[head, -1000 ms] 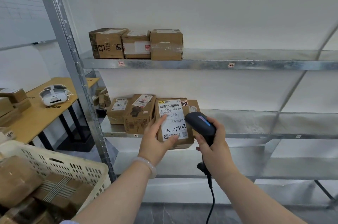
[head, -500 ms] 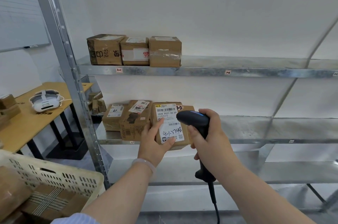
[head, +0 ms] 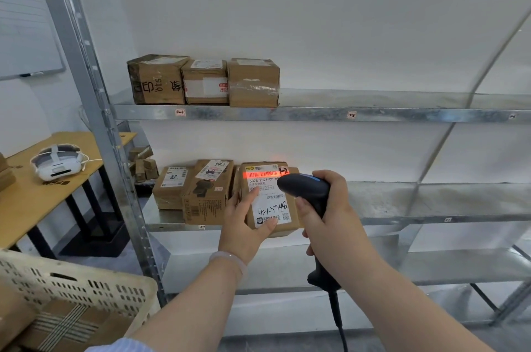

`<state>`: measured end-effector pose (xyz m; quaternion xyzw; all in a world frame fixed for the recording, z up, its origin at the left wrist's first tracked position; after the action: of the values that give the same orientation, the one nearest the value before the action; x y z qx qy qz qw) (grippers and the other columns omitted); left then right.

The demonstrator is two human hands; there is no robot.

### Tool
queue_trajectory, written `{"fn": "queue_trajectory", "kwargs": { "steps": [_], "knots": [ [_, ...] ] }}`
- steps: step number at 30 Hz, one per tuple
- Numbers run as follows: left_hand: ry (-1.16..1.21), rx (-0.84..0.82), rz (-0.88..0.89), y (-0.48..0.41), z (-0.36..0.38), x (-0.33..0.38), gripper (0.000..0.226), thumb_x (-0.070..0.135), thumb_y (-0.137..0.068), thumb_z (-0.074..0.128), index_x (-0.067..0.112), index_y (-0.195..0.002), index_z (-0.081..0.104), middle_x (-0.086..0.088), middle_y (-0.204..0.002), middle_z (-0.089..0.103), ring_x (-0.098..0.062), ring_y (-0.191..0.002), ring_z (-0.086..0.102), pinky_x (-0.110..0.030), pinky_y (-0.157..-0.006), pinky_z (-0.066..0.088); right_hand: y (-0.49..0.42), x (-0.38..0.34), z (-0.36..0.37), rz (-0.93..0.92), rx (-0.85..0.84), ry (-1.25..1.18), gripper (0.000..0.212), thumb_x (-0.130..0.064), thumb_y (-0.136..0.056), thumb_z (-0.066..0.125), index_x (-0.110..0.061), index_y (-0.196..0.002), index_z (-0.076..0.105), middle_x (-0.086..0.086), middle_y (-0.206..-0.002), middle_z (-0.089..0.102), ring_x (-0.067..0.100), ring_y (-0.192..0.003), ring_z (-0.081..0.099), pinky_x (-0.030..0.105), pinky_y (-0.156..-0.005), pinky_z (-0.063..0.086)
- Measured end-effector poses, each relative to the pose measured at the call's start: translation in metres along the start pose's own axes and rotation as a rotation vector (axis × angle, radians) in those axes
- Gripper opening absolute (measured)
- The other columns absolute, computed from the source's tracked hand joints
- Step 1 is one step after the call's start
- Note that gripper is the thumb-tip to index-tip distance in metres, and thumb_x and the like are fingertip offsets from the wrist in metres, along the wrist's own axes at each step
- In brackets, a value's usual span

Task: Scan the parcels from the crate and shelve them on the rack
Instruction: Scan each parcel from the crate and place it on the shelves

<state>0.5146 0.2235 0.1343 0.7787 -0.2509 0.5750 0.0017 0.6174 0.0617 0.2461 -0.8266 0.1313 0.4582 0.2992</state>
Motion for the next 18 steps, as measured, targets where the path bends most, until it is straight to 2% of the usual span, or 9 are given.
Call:
{"fn": "queue_trajectory", "kwargs": {
  "steps": [4,5,8,10,12,14,15,16,18],
  "knots": [
    [0.036,-0.016,0.012,-0.003,0.0,0.004,0.073,0.023,-0.082,0.081,0.048,-0.139,0.043,0.007,-0.15,0.033,-0.014,-0.137,0.036,-0.033,-0.111,0.043,-0.002,0.001,-0.002,0.0,0.037,0.012,0.047,-0.032,-0.095,0.058,-0.069,-0.102,0.031,-0.018,-0.084,0.063,0.006,-0.06,0.062,0.025,-0.056,0.052],
    [0.049,-0.028,0.013,-0.005,0.001,0.007,0.072,0.023,-0.083,0.081,0.051,-0.137,0.041,0.009,-0.149,0.034,-0.013,-0.136,0.037,-0.033,-0.111,0.044,-0.003,0.001,-0.003,-0.001,0.053,0.014,0.046,-0.032,-0.095,0.058,-0.069,-0.102,0.03,-0.018,-0.085,0.064,0.005,-0.058,0.062,0.022,-0.055,0.049],
    [0.076,-0.069,0.013,-0.01,0.002,0.02,0.072,0.025,-0.083,0.081,0.054,-0.134,0.039,0.012,-0.145,0.034,-0.009,-0.132,0.039,-0.02,-0.104,0.043,-0.007,0.004,-0.012,0.011,0.127,-0.004,0.046,-0.035,-0.094,0.059,-0.07,-0.102,0.03,-0.02,-0.094,0.062,0.006,-0.062,0.063,0.019,-0.057,0.046],
    [0.106,-0.086,0.022,-0.016,0.002,0.032,0.072,0.026,-0.082,0.081,0.052,-0.136,0.039,0.009,-0.145,0.036,-0.012,-0.132,0.041,-0.029,-0.107,0.046,-0.009,0.007,-0.02,0.027,0.194,-0.017,0.048,-0.035,-0.094,0.059,-0.071,-0.102,0.029,-0.023,-0.097,0.06,0.012,-0.067,0.065,0.021,-0.057,0.047],
    [0.127,-0.083,0.047,-0.023,0.001,0.047,0.072,0.028,-0.082,0.081,0.053,-0.136,0.04,0.009,-0.143,0.039,-0.015,-0.129,0.045,-0.037,-0.103,0.051,-0.011,0.009,-0.028,0.039,0.266,-0.02,0.049,-0.034,-0.095,0.059,-0.071,-0.102,0.029,-0.024,-0.098,0.059,0.013,-0.065,0.066,0.018,-0.052,0.047],
    [0.148,-0.088,0.079,-0.031,-0.001,0.066,0.07,0.03,-0.083,0.08,0.055,-0.134,0.039,0.01,-0.141,0.041,-0.008,-0.12,0.049,-0.021,-0.087,0.056,-0.012,0.01,-0.033,0.05,0.329,-0.031,0.046,-0.032,-0.096,0.06,-0.066,-0.107,0.031,-0.024,-0.097,0.059,0.011,-0.059,0.065,0.013,-0.046,0.045],
    [0.172,-0.103,0.088,-0.035,-0.002,0.075,0.069,0.03,-0.084,0.079,0.056,-0.133,0.038,0.01,-0.141,0.041,-0.007,-0.116,0.049,-0.011,-0.076,0.054,-0.014,0.009,-0.034,0.05,0.352,-0.034,0.046,-0.032,-0.096,0.06,-0.064,-0.11,0.031,-0.023,-0.098,0.059,0.01,-0.058,0.065,0.012,-0.045,0.045],
    [0.203,-0.125,0.095,-0.04,-0.002,0.084,0.069,0.029,-0.084,0.079,0.057,-0.132,0.038,0.011,-0.141,0.04,-0.007,-0.115,0.049,-0.007,-0.07,0.051,-0.016,0.008,-0.034,0.046,0.367,-0.034,0.046,-0.032,-0.096,0.06,-0.063,-0.111,0.03,-0.023,-0.098,0.059,0.009,-0.058,0.065,0.013,-0.046,0.046],
    [0.242,-0.161,0.13,-0.051,-0.003,0.101,0.069,0.027,-0.085,0.078,0.056,-0.133,0.037,0.009,-0.142,0.04,-0.009,-0.121,0.049,-0.009,-0.072,0.052,-0.022,0.002,-0.033,0.026,0.393,-0.035,0.047,-0.03,-0.096,0.061,-0.061,-0.113,0.03,-0.022,-0.099,0.059,0.009,-0.059,0.065,0.015,-0.05,0.047]
  ]
}}
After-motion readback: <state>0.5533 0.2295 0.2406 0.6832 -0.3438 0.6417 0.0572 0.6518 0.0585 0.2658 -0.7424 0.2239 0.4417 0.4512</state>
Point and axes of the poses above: each hand's wrist, its own y-axis away from the middle knuckle, its own z-axis out of the palm, x = y × z, the point moved 6 cm from there along -y, towards the middle knuckle
